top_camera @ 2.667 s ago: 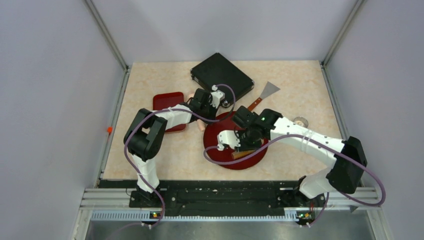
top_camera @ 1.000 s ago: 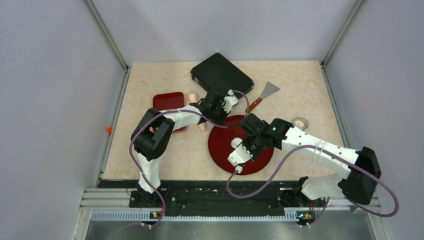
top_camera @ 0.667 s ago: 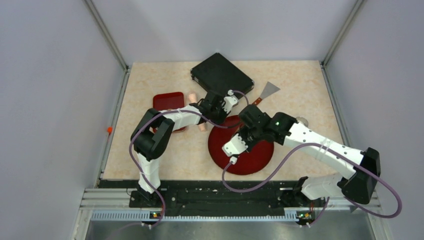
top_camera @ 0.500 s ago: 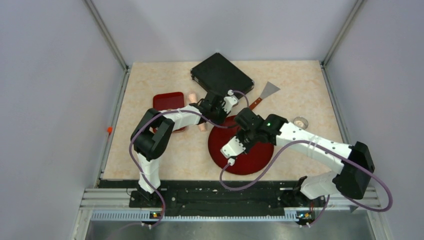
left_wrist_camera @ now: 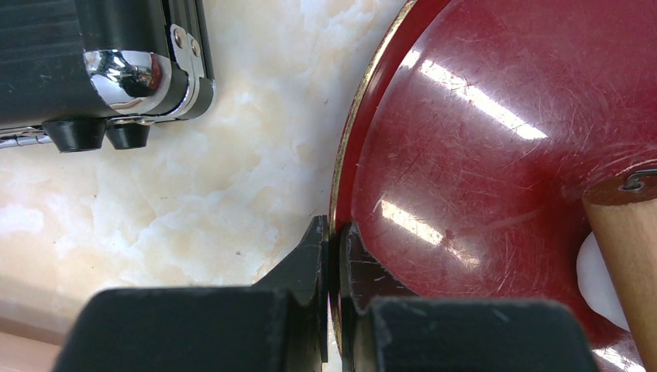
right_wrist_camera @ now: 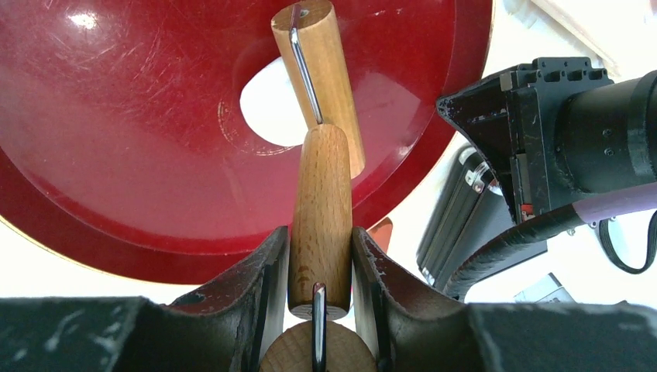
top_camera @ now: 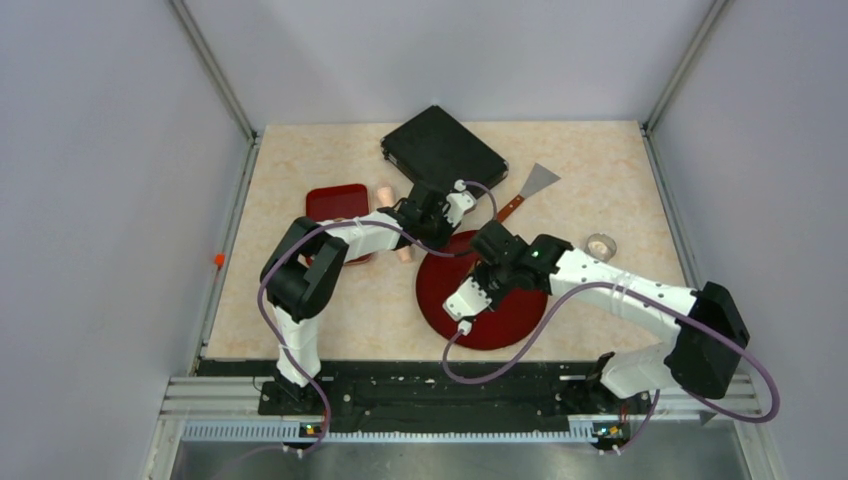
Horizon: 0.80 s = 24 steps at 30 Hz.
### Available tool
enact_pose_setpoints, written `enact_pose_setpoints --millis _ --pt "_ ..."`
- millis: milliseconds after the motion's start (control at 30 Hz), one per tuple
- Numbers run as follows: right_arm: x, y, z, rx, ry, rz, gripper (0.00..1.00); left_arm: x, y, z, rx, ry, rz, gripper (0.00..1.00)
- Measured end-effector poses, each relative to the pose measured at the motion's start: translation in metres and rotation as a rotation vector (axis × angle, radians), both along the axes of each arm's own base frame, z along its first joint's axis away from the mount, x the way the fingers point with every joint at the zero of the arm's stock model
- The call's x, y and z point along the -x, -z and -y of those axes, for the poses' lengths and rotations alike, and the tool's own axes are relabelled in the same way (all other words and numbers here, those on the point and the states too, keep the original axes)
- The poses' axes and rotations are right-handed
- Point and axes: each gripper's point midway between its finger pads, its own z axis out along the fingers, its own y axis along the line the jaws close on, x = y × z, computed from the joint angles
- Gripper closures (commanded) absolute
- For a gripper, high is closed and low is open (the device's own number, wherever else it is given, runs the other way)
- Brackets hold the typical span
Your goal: Roll out the dumpling wrappers from the dough
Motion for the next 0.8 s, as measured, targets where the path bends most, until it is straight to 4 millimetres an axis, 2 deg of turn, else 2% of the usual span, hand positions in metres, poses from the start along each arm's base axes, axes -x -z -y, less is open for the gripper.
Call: enact_pose_setpoints --millis 800 --pt "0.013 0.006 0.014 -0.035 0.021 0.004 1.0 -0.002 0.0 -0.003 0.021 -0.002 -0.006 1.0"
